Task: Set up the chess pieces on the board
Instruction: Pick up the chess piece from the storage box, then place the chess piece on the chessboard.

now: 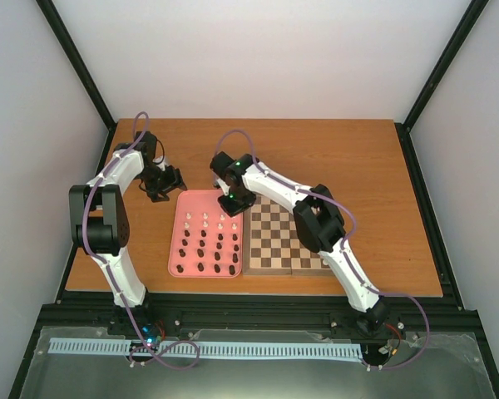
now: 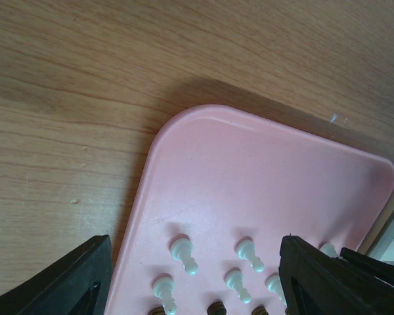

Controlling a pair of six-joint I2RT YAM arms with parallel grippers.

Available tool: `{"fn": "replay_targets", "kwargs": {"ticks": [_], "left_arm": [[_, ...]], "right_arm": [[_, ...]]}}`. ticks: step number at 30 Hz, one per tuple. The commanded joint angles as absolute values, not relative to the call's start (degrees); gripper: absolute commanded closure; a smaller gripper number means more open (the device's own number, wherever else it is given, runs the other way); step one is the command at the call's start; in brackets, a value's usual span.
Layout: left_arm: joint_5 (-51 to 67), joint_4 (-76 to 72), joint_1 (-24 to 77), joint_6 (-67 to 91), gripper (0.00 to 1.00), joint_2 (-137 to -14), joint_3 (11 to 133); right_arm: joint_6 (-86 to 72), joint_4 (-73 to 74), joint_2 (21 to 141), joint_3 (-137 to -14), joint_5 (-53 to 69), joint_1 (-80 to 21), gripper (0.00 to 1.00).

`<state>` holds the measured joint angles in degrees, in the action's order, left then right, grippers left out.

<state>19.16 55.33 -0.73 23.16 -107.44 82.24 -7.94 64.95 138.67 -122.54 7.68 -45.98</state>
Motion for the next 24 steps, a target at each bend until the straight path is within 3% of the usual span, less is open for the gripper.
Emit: {"fn": "replay_targets", "kwargs": {"ticks": [1, 7, 14, 24], "left_arm": [[19.8, 55.4, -0.6, 22.4, 0.21, -107.9, 83.8], [19.7, 55.4, -0.5, 22.3, 0.21, -107.9, 83.7], [19.6, 55.8, -0.5, 22.3, 0.22, -108.2, 84.4], [19.2, 56.1, -0.6, 22.1, 0.22, -108.3, 84.8]], "right_arm": [[-9.2, 63.1, 133.1, -122.5, 4.4, -44.7, 0.97], [-12.0, 63.2, 125.2, -117.7, 2.5, -38.7, 0.97], [-11.4, 61.1, 118.1, -103.4, 1.1, -28.7, 0.97], [-10.6, 61.1, 118.2, -98.7, -1.8, -23.7, 0.97]]}}
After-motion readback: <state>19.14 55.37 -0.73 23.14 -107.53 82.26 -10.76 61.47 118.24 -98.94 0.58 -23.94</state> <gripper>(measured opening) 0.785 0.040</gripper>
